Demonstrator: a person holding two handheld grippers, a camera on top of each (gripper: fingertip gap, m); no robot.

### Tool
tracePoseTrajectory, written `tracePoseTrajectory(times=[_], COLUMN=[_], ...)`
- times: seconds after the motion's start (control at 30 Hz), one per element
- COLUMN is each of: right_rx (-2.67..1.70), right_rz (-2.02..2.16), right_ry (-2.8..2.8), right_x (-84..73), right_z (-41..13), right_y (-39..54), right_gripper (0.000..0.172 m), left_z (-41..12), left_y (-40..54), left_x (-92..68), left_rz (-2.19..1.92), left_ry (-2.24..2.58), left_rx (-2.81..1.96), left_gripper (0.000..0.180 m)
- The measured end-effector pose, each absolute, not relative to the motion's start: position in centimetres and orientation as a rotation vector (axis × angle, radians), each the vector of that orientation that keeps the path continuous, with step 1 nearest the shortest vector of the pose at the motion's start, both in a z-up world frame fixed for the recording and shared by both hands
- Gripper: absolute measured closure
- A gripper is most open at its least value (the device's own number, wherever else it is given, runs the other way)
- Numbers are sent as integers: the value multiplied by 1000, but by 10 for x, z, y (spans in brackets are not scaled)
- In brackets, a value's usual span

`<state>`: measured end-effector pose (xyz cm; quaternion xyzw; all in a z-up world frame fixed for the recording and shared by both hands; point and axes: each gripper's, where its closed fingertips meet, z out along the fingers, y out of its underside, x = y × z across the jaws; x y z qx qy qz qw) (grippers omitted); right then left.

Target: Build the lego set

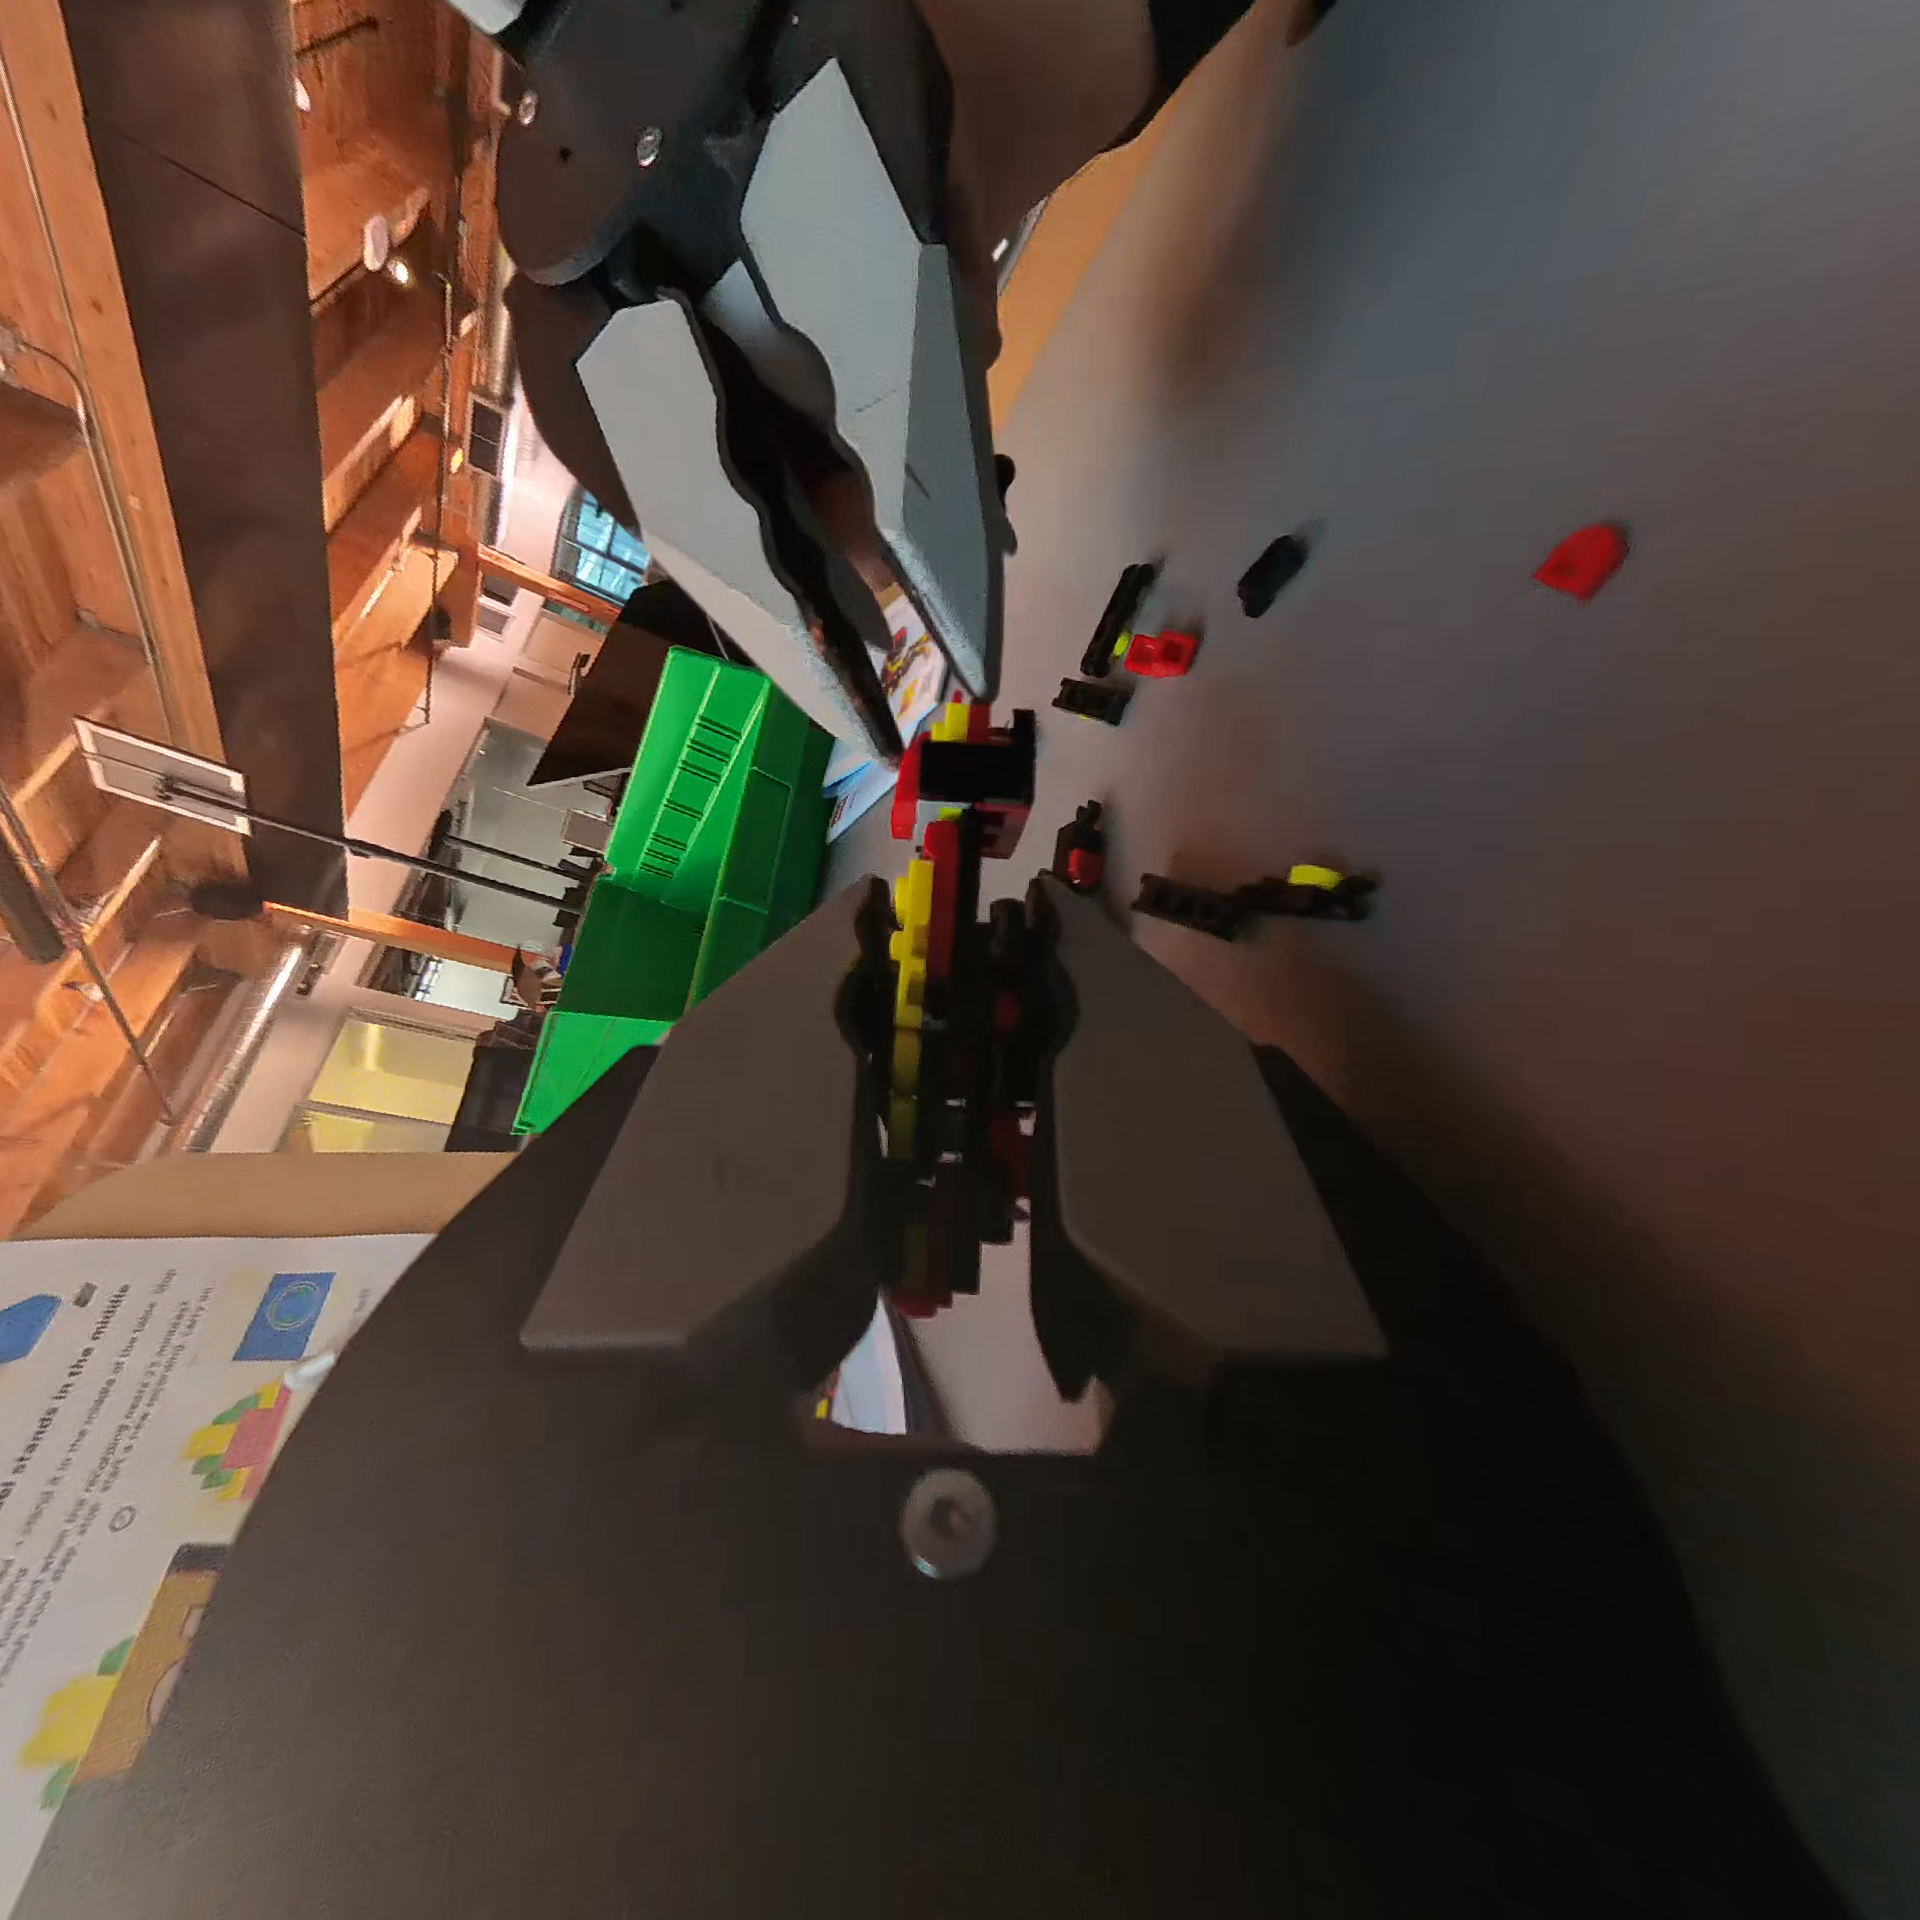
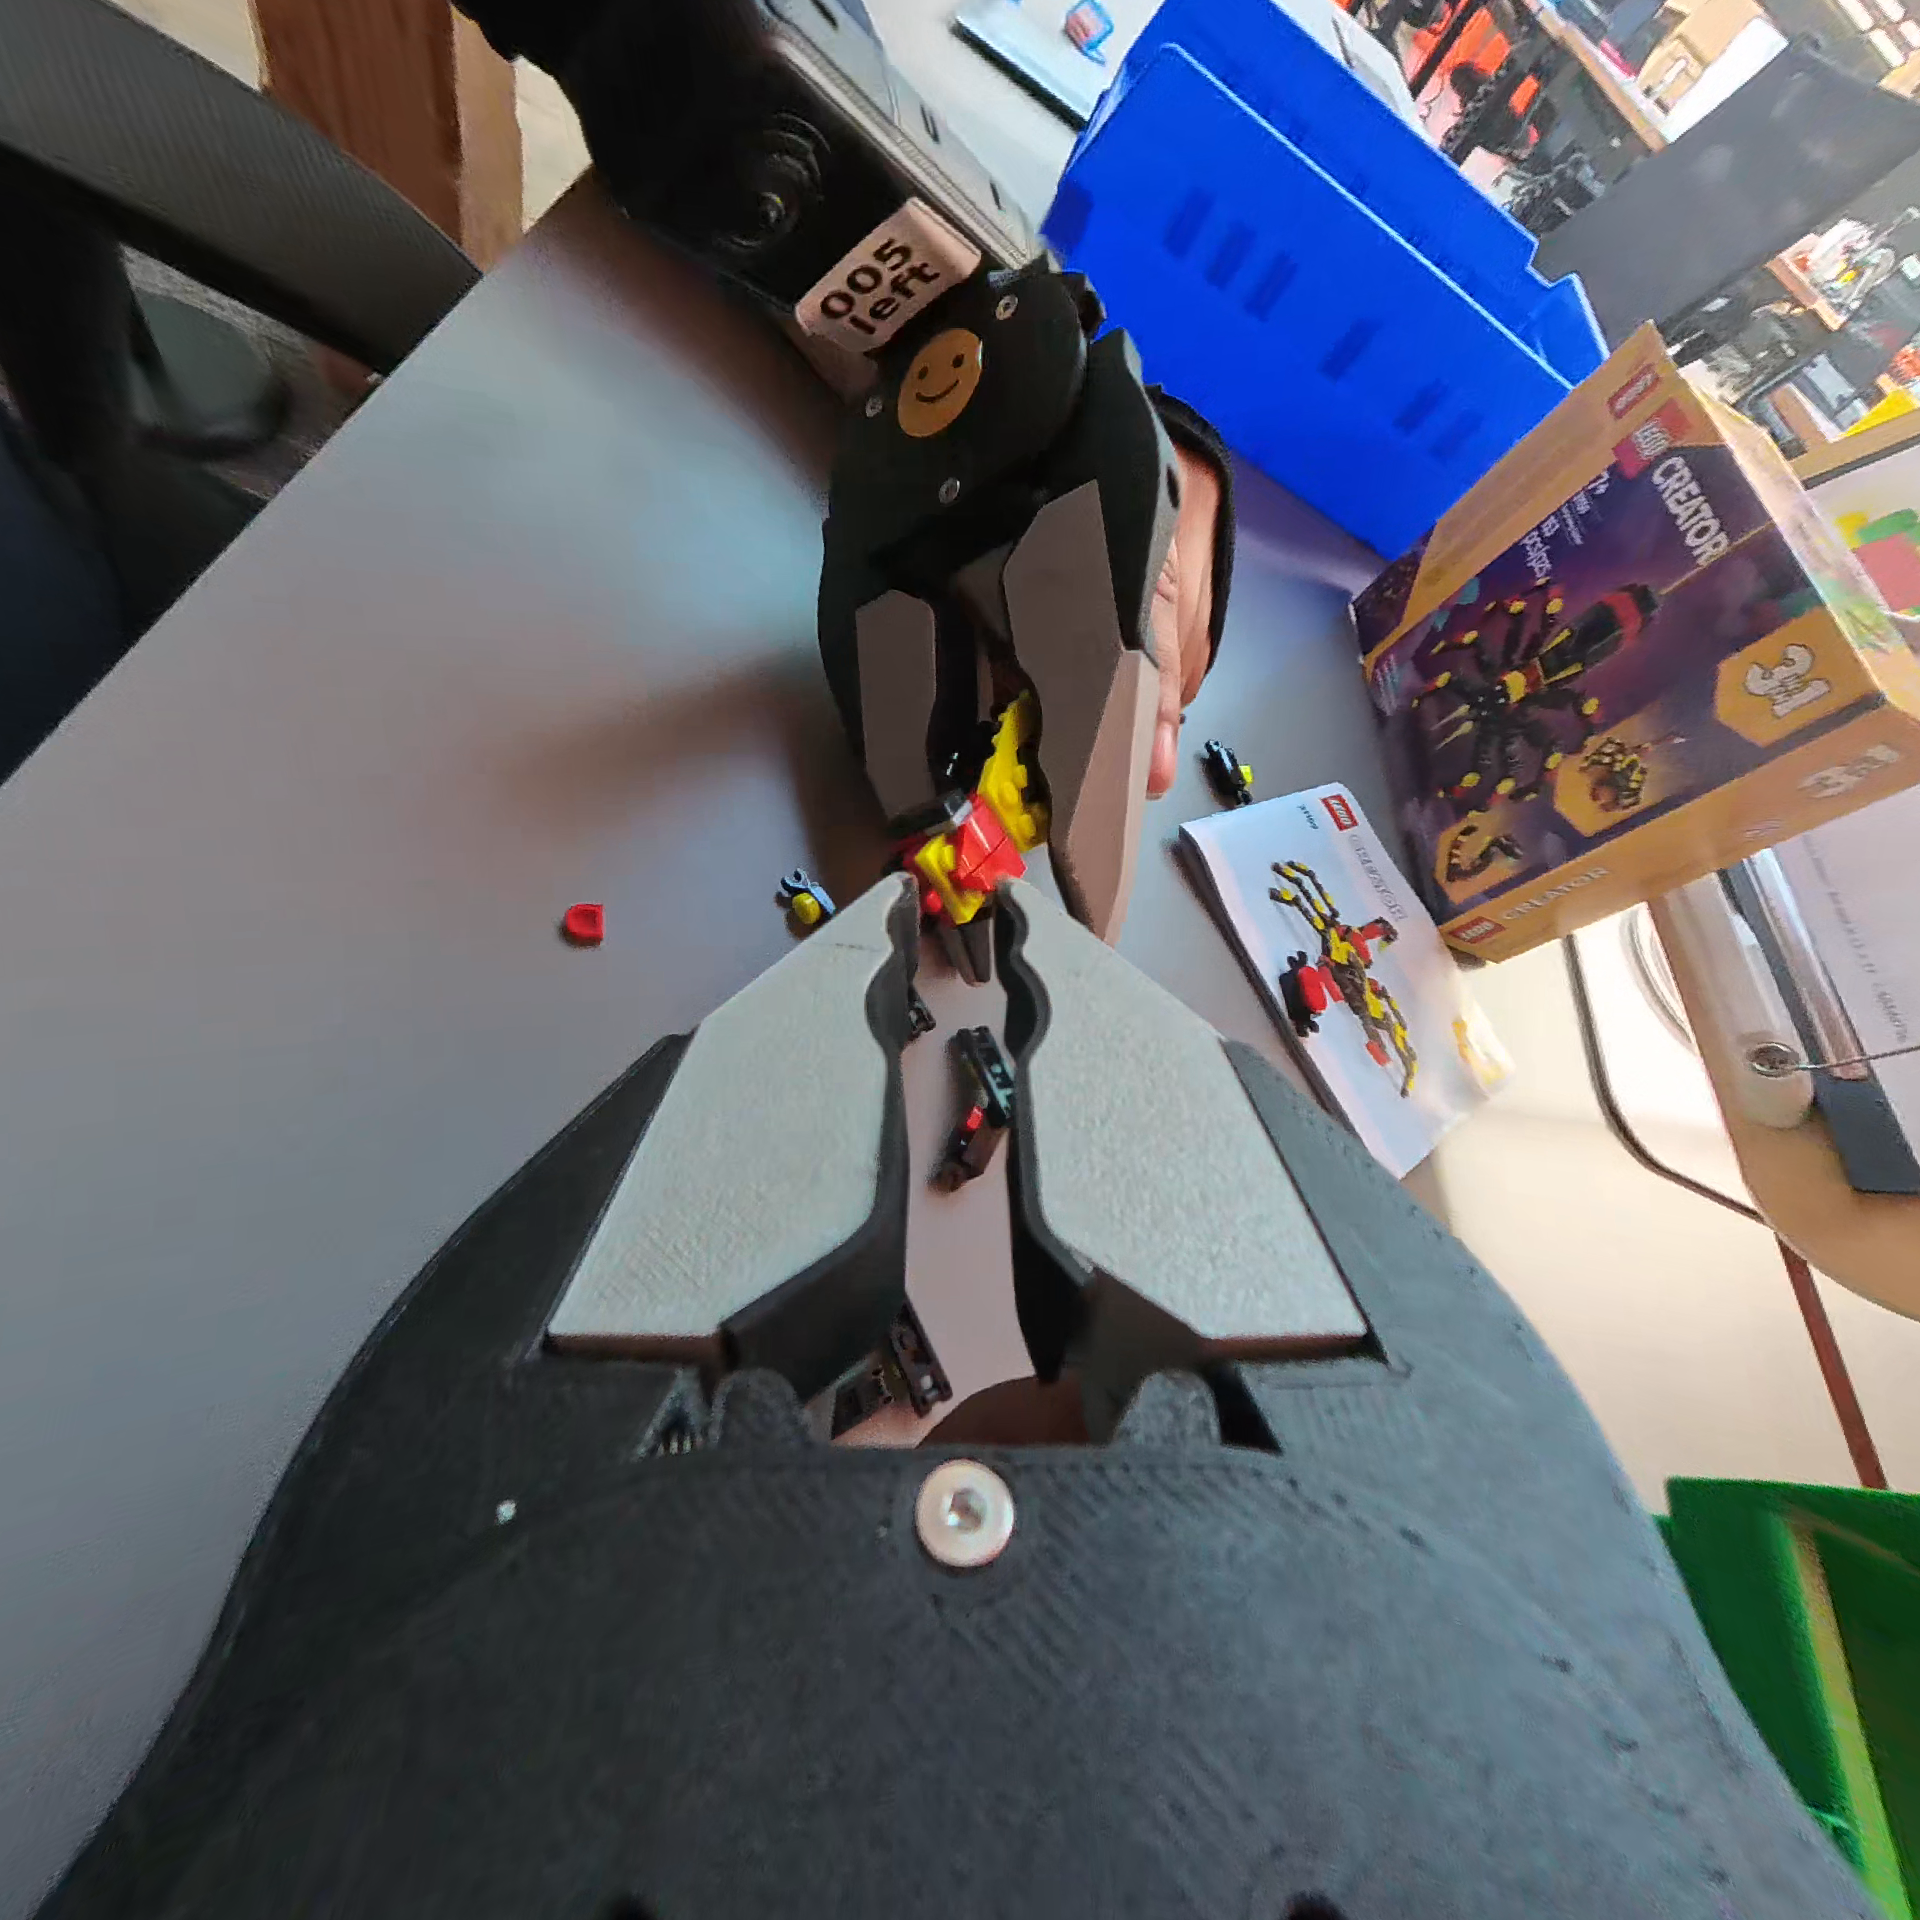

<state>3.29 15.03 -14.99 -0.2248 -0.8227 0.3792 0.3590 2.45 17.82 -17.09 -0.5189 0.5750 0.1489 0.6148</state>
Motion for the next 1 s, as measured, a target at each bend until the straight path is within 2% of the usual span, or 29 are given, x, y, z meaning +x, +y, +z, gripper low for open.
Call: tracePoseTrajectory(times=[0.4,0.53,0.6,0.8,1.0], right_rx=[-515,-458,-422,-388,-358], right_rz=[923,880,832,704,651], right_ry=[-2143,-2099,-2010,-1966,-1909], right_x=[32,32,28,22,16], right_z=[-160,-153,-140,-140,-138], right_y=[146,146,149,151,156], right_gripper=[149,159,164,147,156], left_z=[-182,-174,-163,-156,-155], left_y=[173,175,178,180,182], left_x=[31,28,24,20,19], left_rz=[324,288,237,210,217], left_ry=[1402,1351,1266,1213,1203], left_rx=[-1200,-1218,-1241,-1252,-1258], left_gripper=[157,153,157,157,157])
